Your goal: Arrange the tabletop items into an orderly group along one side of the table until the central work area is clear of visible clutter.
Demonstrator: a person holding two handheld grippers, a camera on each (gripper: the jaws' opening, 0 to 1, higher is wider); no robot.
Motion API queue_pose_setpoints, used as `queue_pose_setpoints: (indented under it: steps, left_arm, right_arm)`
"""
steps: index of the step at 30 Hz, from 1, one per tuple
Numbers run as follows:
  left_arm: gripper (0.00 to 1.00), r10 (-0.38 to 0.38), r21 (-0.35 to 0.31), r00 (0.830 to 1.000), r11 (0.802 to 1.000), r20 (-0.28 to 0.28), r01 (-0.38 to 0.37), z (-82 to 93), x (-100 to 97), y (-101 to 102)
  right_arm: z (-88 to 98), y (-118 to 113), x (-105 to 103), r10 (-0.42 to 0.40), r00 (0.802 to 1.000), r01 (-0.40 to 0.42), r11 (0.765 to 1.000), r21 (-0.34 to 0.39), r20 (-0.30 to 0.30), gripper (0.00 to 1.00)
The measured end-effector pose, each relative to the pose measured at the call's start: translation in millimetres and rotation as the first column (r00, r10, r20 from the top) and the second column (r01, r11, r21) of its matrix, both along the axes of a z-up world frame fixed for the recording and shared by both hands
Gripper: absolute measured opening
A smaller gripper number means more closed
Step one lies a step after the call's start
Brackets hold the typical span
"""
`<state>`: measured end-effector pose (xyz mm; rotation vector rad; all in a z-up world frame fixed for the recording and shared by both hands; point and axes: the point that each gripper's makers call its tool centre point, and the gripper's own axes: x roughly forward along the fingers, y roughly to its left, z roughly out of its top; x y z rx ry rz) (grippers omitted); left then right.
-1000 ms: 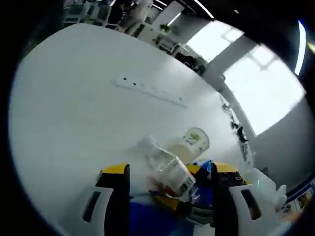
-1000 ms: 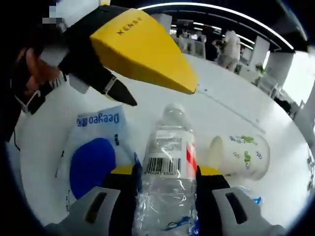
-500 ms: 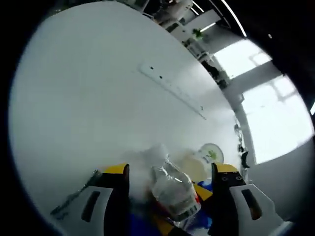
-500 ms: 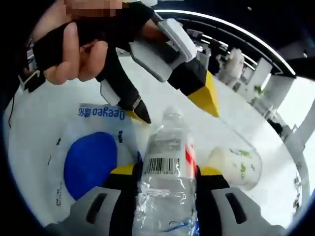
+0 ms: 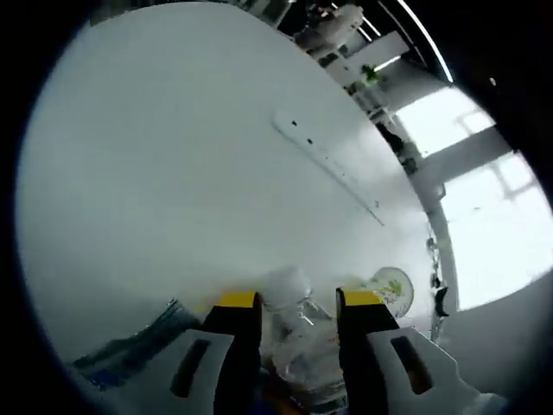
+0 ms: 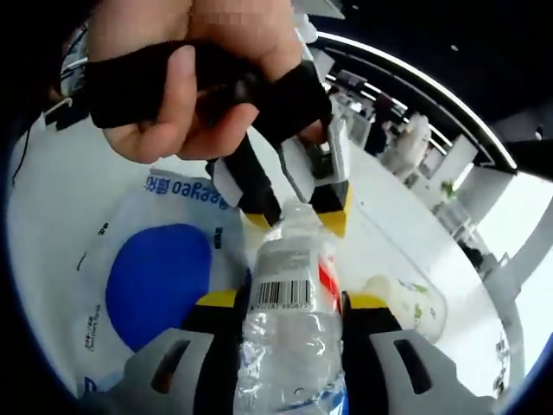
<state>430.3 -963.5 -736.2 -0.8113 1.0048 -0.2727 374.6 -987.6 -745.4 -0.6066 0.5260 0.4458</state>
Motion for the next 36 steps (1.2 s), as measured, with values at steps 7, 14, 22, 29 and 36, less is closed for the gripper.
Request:
queue_pose_setpoints:
  steps: [7, 14, 22, 29, 36]
  left_arm:
    - [0.22, 0.155, -0.088, 0.988, 0.984, 0.013, -0.154, 0.8, 0.3, 9.6]
    - [0.19, 0.149, -0.147, 0.982, 0.980, 0.115, -0.132, 27.2, 8.9, -1.2]
    - [0.18, 0.151, -0.188, 0.958, 0.976, 0.246, -0.105, 57.2, 14.5, -1.9]
    - [0.18, 0.141, -0.178, 0.897, 0.981, 0.419, -0.071, 107.8, 21.1, -0.2]
    - [0.18, 0.192, -0.271, 0.829, 0.961, 0.525, -0.051, 184.3, 16.4, 6.6]
  right_arm:
    - [2.9, 1.6, -2.8, 0.041, 0.998, -0.039, 0.998, -0.040, 0.040, 0.41]
    - [16.3, -8.2, 2.2, 0.027, 0.994, -0.019, 0.997, -0.079, 0.110, 0.39]
    - [39.2, -10.6, 10.2, 0.031, 0.980, -0.007, 0.993, -0.121, 0.197, 0.39]
    - [83.4, -11.0, 17.2, 0.046, 0.944, 0.002, 0.989, -0.145, 0.327, 0.40]
    - [147.9, -9.0, 22.3, 0.091, 0.873, 0.014, 0.977, -0.212, 0.479, 0.40]
